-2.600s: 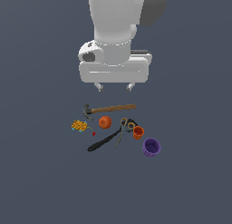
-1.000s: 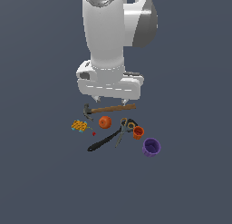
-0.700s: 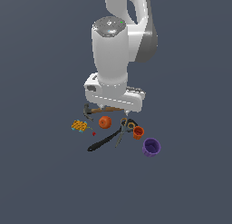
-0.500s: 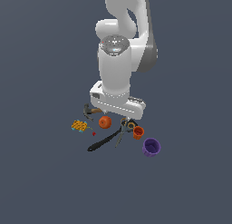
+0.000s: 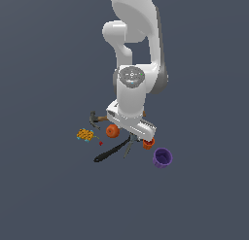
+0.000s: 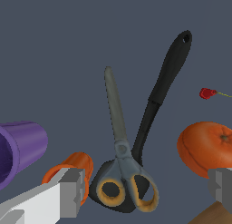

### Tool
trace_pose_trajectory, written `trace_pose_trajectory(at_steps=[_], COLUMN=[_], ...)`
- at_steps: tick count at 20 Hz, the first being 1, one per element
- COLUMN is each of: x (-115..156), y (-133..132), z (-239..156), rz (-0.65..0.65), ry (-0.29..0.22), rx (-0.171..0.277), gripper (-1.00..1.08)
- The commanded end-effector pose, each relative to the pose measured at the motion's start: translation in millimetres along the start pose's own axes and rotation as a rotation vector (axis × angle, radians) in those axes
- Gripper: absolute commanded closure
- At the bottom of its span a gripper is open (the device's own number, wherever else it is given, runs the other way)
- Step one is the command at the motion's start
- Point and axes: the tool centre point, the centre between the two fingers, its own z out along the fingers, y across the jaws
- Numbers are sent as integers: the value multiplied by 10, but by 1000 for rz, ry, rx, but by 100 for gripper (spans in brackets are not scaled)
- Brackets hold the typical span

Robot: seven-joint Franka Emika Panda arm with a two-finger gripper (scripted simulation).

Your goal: Pick up a designated object from a clutter of objects.

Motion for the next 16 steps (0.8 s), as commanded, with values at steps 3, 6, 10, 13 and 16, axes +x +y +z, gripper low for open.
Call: trace_pose_trajectory(at_steps=[3, 6, 10, 13, 16], x=[-42, -61, -70, -71, -73], y=[-18, -22, -23, -23, -22], z=[187, 258, 293, 297, 368], rz=[53, 73, 83, 78, 79], ry=[3, 4, 5, 4, 4], rx=[-6, -8, -10, -10, -10], gripper=[-92, -92, -92, -92, -92])
